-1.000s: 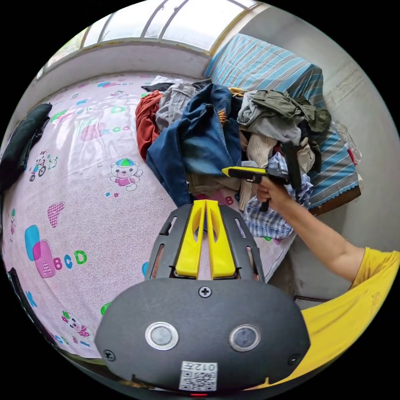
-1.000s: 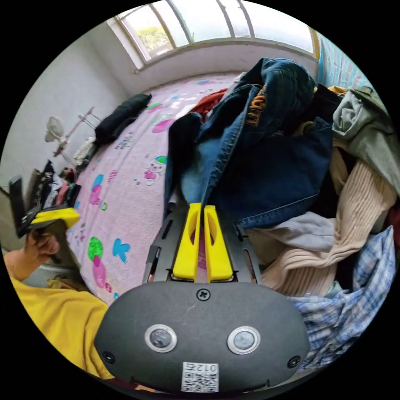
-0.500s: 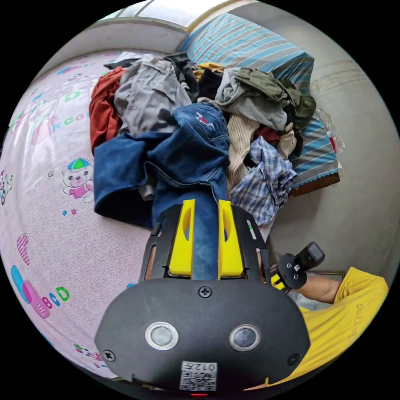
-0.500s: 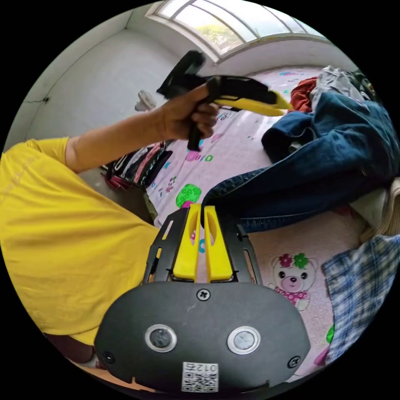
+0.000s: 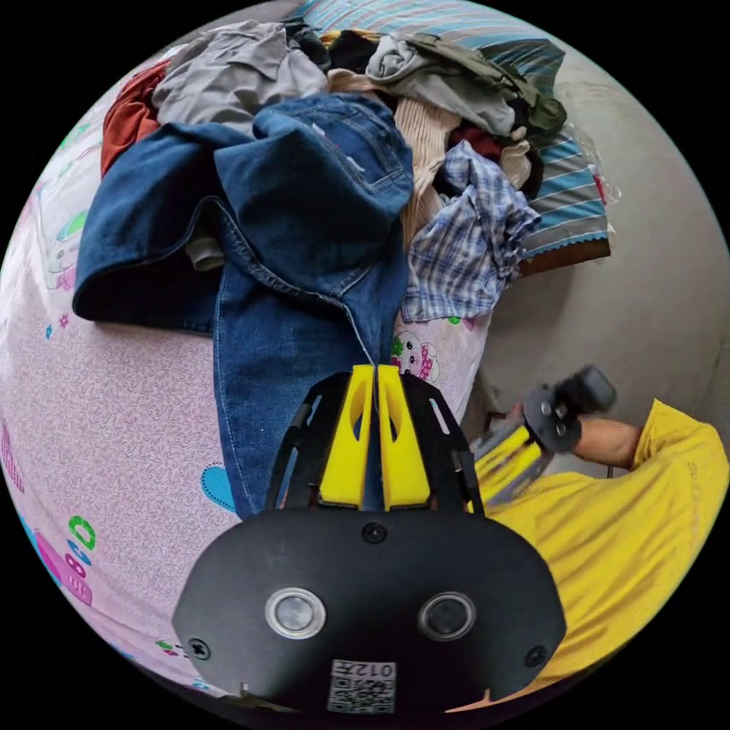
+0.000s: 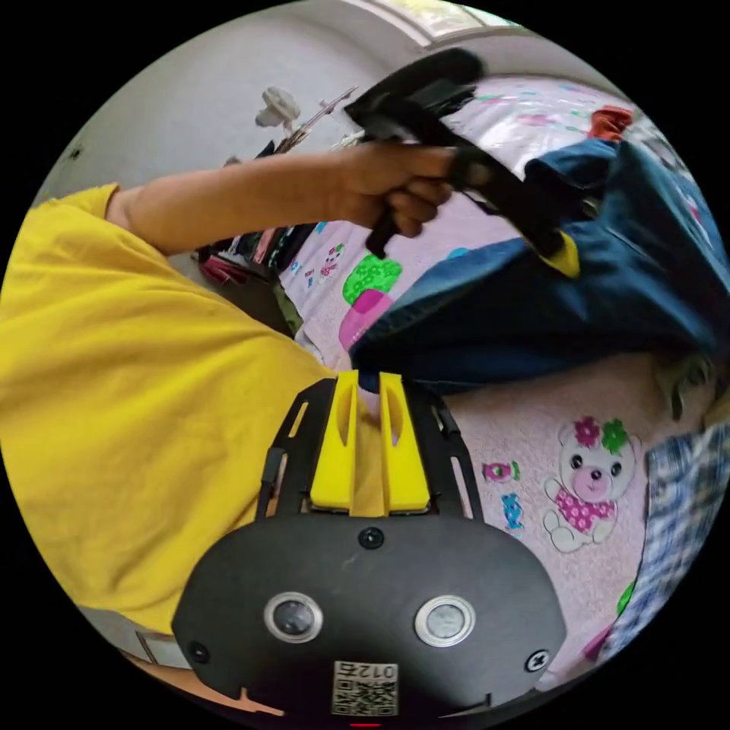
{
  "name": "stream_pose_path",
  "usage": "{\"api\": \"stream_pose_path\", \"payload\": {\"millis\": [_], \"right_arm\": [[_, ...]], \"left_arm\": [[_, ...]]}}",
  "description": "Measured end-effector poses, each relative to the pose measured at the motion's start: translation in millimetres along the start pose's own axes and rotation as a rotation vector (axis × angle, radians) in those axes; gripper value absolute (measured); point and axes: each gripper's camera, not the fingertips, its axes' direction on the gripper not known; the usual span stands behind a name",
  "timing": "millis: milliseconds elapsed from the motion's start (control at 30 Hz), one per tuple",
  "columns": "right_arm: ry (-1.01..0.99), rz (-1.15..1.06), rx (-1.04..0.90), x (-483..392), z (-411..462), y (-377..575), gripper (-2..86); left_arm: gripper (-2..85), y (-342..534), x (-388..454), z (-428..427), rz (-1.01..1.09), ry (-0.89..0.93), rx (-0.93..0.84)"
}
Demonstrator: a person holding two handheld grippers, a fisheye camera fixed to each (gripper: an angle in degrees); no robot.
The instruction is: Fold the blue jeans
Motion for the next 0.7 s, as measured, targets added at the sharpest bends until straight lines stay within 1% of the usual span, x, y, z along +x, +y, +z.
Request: {"api": "stream_pose_path", "payload": {"millis": [33,67,100,200,233,300,367,433,500,533,567,600,667,700], "right_arm": [[0.037,0.071,0.087,15,-34,9,3.0],[0.061,0.110,0.130,23,-52,13,3.2],[0.122,0.185,0.220,39,-88,20,3.8],[0.265,0.317,0.421,66,-166,28,6.6],[0.300,0.363,0.479,78,-186,27,8.3],[0.302,0.438,0.516,98,-203,21,10.8],[0.249,0.494,0.515,118,-204,14,12.7],[0.144,0.546,0.453,136,-184,5,13.9],[0.080,0.560,0.404,134,-161,0,13.4],[0.026,0.555,0.414,125,-151,2,11.0],[-0.001,0.556,0.432,119,-148,4,9.8],[-0.038,0.560,0.492,101,-147,11,7.7],[-0.114,0.503,0.600,65,-154,22,5.0],[-0.193,0.437,0.667,38,-162,28,3.8]], "left_arm": [[0.5,5,-2,-10,0.005,0.004,0.018],[0.5,18,-4,-30,0.018,0.027,0.058],[0.4,33,-5,-48,0.041,0.048,0.091],[0.3,73,-2,-77,0.084,0.057,0.085],[0.3,81,-3,-80,0.077,0.052,0.077],[0.3,113,-11,-90,-0.006,0.018,0.072],[0.3,136,-19,-96,-0.077,0.030,0.103],[0.3,157,-24,-102,-0.131,0.037,0.151],[0.3,180,-27,-107,-0.181,0.033,0.187],[0.3,184,-27,-107,-0.189,0.028,0.189],[0.3,193,-26,-109,-0.203,0.013,0.188],[0.3,201,-24,-114,-0.211,-0.018,0.190],[0.3,210,-21,-130,-0.206,-0.068,0.218],[0.3,216,-19,-148,-0.204,-0.113,0.249]]}}
